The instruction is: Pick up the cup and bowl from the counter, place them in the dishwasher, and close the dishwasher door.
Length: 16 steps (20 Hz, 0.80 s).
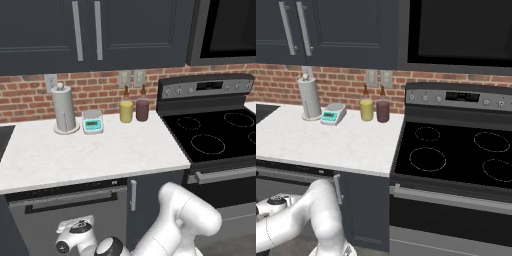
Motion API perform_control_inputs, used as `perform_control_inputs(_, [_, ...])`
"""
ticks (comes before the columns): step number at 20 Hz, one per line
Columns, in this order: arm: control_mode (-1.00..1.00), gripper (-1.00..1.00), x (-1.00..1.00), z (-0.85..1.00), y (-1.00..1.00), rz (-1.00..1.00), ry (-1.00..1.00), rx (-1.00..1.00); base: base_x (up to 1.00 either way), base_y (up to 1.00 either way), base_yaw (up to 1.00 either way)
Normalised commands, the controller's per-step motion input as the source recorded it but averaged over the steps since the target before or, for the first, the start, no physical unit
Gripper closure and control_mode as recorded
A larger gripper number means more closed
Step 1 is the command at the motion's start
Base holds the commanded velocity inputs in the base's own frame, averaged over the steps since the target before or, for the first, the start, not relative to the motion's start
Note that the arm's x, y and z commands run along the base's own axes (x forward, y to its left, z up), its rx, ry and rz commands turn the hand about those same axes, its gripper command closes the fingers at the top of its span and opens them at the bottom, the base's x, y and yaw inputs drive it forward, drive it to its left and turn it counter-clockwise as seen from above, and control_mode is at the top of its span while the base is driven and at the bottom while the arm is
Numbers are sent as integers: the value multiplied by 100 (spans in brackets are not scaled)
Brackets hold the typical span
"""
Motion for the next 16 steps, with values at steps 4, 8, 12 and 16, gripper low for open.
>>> perform_control_inputs(4, [-100,-100,45,-21,-34,-21,-13,9,0,0,0])
perform_control_inputs(8, [-100,-100,7,-1,-28,-2,-5,4,0,0,0])
perform_control_inputs(12, [-100,-100,0,0,-7,1,-1,1,0,0,0])
perform_control_inputs(16, [-100,-100,0,0,-5,3,0,0,0,0,0])
